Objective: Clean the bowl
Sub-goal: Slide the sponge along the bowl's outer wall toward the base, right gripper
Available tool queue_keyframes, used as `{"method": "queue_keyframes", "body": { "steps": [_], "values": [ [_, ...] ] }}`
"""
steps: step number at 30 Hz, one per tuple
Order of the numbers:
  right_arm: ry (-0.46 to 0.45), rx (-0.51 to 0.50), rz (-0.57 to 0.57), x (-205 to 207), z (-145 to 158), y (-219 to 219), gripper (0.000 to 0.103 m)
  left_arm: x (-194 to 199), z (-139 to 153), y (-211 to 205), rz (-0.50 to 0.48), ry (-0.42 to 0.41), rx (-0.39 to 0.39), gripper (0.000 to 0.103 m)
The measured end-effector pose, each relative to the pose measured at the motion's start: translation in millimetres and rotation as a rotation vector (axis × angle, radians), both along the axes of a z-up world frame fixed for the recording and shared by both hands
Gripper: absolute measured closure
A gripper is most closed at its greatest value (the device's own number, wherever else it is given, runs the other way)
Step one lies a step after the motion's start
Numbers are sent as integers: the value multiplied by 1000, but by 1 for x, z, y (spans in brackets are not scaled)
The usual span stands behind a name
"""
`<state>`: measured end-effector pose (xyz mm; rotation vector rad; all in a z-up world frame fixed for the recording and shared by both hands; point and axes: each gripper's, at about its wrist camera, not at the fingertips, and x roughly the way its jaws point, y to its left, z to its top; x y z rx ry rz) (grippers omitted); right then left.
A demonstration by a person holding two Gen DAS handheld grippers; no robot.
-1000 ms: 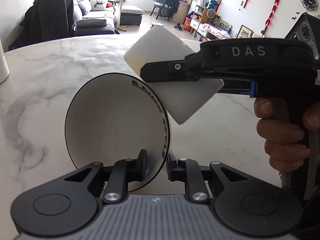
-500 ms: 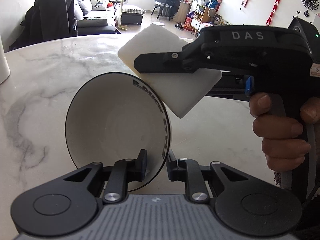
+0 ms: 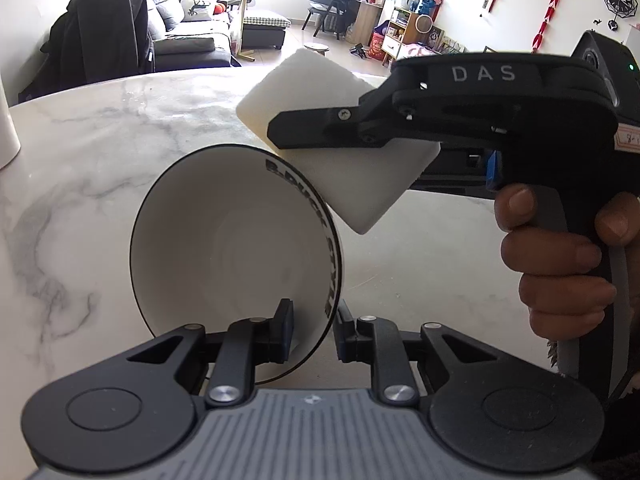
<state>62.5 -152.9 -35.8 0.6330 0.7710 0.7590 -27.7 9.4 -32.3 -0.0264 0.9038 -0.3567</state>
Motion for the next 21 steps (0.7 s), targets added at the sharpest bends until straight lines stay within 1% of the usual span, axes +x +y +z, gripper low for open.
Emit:
{"method": "queue_keyframes", "body": {
  "steps": [4, 6, 12, 17, 21],
  "values": [
    [-22, 10, 19, -1, 7, 5, 81, -1, -1, -1, 2, 3, 3, 80],
    [-31, -10, 20, -1, 8, 8, 81, -1, -1, -1, 1, 3, 5, 80],
    [-11, -16, 17, 0, 1, 8, 81, -1, 0, 1, -1, 3, 1, 80],
    [-16, -18, 16, -1, 2, 8, 81, -3, 5, -3, 2, -10, 30, 80],
    [-20, -10, 20, -2, 1, 8, 81, -1, 11, -6, 2, -27, 39, 80]
  ]
}}
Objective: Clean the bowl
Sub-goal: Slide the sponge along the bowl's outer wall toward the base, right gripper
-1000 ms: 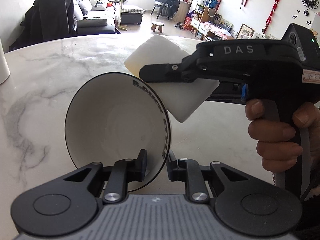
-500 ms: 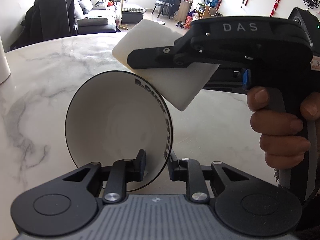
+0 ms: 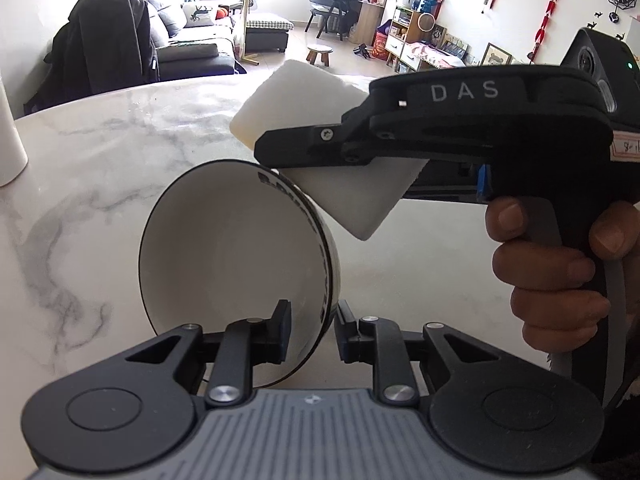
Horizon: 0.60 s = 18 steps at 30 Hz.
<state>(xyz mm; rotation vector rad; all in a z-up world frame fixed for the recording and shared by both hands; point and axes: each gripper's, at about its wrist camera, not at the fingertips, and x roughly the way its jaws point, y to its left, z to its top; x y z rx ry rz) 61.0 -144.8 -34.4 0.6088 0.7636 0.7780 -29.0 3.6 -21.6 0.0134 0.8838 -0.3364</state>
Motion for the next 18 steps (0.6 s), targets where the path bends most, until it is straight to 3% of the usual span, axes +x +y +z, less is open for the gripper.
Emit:
{"method": "queue_keyframes", "body": {
  "steps": [7, 10, 12, 13, 18],
  "values": [
    [2, 7, 6, 1, -1, -2, 81, 10, 5, -6, 16, -40, 15, 78],
    [-11, -33, -1, 0, 0, -2, 81, 14, 3, -6, 6, -25, -18, 91],
    [-25, -77, -9, -1, 2, -3, 80, 14, 2, -8, -6, -22, -14, 93],
    [-36, -114, -14, -2, 3, -3, 80, 16, 1, -9, -11, -22, -10, 93],
    [-174, -526, -3, -14, 2, 7, 77, 16, -1, -7, -19, -20, -15, 93]
  ]
}}
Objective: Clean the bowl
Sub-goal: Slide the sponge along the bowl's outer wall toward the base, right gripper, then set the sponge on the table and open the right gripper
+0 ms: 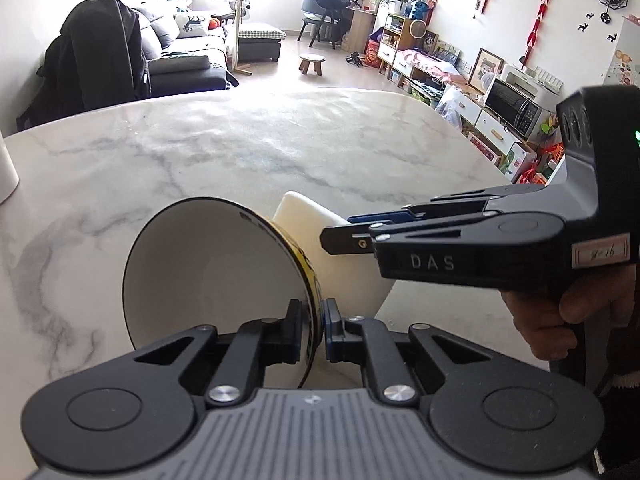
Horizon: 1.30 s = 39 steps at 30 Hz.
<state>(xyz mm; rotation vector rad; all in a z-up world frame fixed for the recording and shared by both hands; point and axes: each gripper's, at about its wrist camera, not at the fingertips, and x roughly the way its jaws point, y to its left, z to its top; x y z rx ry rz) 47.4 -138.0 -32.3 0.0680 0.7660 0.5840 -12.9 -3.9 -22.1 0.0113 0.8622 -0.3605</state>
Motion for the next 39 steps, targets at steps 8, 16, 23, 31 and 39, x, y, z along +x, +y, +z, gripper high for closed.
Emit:
{"method": "queue_keyframes", "body": {
  "steps": [8, 16, 23, 31, 39],
  "values": [
    [-112, -290, 38, -9, -9, 7, 67, 2, -3, 5, 1, 5, -16, 90],
    [-167, -391, 63, -8, -10, -7, 0, -1, -1, 7, 10, -4, -27, 90],
    [-241, -477, 128, -24, -2, 5, 14, -2, 0, 9, 14, -7, -32, 88],
    [-271, -472, 329, -47, -4, 25, 43, -2, 4, 14, 26, -15, -37, 88],
    [-264, -477, 414, -50, -18, 35, 42, -2, 2, 16, 28, -5, -46, 83]
  ]
}}
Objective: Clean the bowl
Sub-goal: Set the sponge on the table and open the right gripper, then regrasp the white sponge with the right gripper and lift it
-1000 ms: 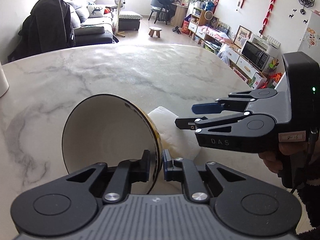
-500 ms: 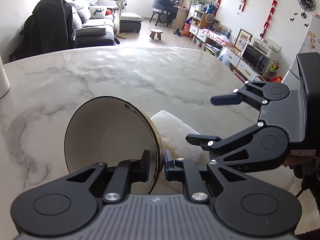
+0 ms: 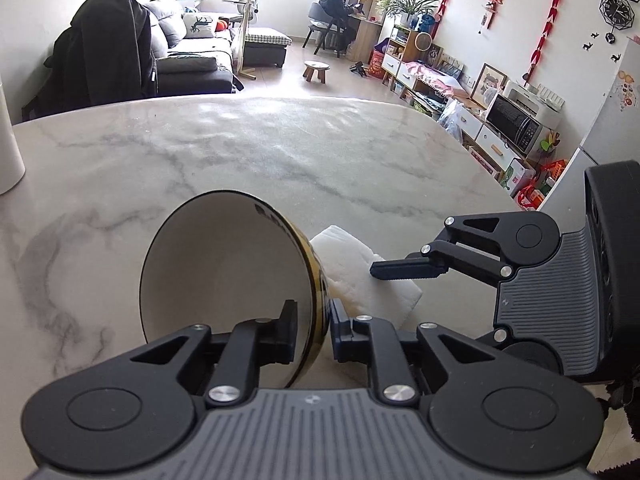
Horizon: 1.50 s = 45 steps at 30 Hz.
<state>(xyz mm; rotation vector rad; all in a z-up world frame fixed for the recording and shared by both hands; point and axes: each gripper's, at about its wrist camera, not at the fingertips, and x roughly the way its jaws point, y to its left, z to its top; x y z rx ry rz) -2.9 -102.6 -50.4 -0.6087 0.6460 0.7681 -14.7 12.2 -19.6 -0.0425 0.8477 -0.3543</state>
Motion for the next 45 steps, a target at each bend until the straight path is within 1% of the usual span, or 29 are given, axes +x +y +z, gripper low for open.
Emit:
{"method": "queue_keyframes", "body": {
  "steps": [3, 5, 6, 7, 8, 10, 15, 17, 19, 22, 24, 26, 28, 31, 35, 39, 43, 45],
  "values": [
    [-3, 6, 4, 1, -4, -1, 43, 1, 0, 0, 0, 2, 0, 83],
    [-2, 16, -1, 2, -4, -3, 45, 1, 0, -1, 0, 2, 1, 83],
    [-2, 23, -5, 3, -4, -5, 47, 1, 0, -1, 0, 3, 1, 83],
    [-2, 30, -8, 4, -4, -7, 55, 1, 0, -1, 0, 3, 2, 83],
    [-3, 36, -14, 6, -4, -9, 60, 1, 0, -1, 0, 4, 3, 83],
    [-4, 44, -24, 8, -5, -11, 61, 1, 0, -2, 0, 5, 4, 83],
    [-37, 39, -44, 3, -7, -9, 69, -2, -2, -1, -2, 10, 4, 83],
    [21, 105, -85, 11, -2, -17, 72, -3, -2, 0, -1, 11, 4, 83],
    [88, 180, -130, 21, 4, -26, 72, -3, -2, 0, 1, 11, 5, 83],
    [280, 374, -245, 49, 12, -52, 71, -3, -2, 1, 4, 11, 6, 83],
    [379, 477, -308, 62, 11, -69, 69, -3, -2, 1, 7, 10, 6, 83],
    [449, 557, -354, 71, 8, -82, 68, -3, -2, 1, 9, 10, 7, 83],
    [476, 599, -375, 70, 6, -91, 66, -3, -2, 1, 11, 9, 9, 82],
    [487, 628, -396, 68, 3, -97, 64, -4, -2, 0, 13, 8, 13, 82],
    [469, 642, -417, 65, 4, -103, 59, -5, -2, 0, 12, 9, 15, 82],
    [454, 648, -426, 65, 3, -107, 58, -4, -2, -1, 13, 10, 18, 82],
    [409, 624, -421, 60, 6, -105, 58, -3, -3, -1, 13, 16, 23, 82],
    [369, 600, -417, 57, 9, -103, 58, -3, -3, -2, 14, 18, 26, 82]
  ]
}}
